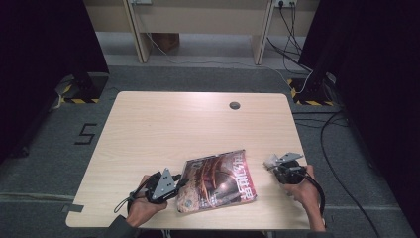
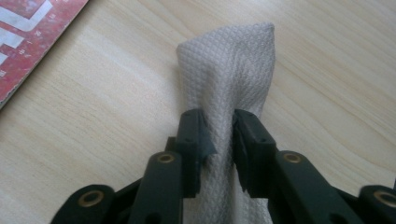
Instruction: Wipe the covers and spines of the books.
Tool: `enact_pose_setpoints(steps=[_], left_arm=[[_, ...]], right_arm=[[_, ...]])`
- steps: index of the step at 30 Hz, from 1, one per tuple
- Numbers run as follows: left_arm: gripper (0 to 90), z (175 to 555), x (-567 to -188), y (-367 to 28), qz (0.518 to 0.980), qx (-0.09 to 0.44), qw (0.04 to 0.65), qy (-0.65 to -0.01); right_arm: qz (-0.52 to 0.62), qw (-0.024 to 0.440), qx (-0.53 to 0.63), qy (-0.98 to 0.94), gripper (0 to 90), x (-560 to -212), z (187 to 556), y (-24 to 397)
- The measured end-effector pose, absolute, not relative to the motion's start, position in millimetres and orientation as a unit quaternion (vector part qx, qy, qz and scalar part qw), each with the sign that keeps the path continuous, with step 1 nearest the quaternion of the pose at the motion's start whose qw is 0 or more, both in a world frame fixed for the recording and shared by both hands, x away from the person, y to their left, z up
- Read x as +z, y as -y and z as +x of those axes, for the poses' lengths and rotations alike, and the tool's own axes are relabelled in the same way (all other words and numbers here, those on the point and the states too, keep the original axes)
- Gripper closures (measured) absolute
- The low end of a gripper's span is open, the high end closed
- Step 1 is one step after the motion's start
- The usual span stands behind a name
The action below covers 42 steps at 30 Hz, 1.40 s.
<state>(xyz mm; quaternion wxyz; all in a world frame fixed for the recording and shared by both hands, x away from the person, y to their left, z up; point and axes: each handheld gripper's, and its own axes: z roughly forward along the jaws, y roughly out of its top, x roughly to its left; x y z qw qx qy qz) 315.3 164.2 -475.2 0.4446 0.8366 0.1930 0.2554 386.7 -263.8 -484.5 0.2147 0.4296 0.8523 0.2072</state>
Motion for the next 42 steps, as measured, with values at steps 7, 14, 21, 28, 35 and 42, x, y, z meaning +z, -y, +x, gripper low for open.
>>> enact_pose_setpoints(steps=[7,14,21,28,35,42], left_arm=[[77.4,315.5,-475.2,-164.1,0.837,0.256,0.444,-0.193],[77.4,315.7,-475.4,-163.8,0.837,0.257,0.443,-0.193],[77.4,315.8,-475.5,-163.9,0.837,0.257,0.443,-0.192],[77.6,316.9,-475.5,-163.5,0.838,0.259,0.441,-0.191],[77.7,317.7,-475.0,-163.1,0.839,0.259,0.440,-0.187],[77.7,320.2,-473.9,-163.0,0.841,0.262,0.438,-0.181]], right_arm=[[0.439,0.219,0.243,-0.837,60.2,-469.2,384.4,266.0],[0.409,0.217,0.309,-0.831,49.3,-448.8,380.9,238.8],[0.358,0.205,0.334,-0.847,40.3,-437.5,383.7,195.2],[0.304,0.192,0.356,-0.862,35.1,-434.9,392.4,149.7],[0.265,0.179,0.365,-0.874,32.3,-434.0,400.2,118.5],[0.236,0.166,0.359,-0.888,32.2,-437.5,409.3,100.1]])
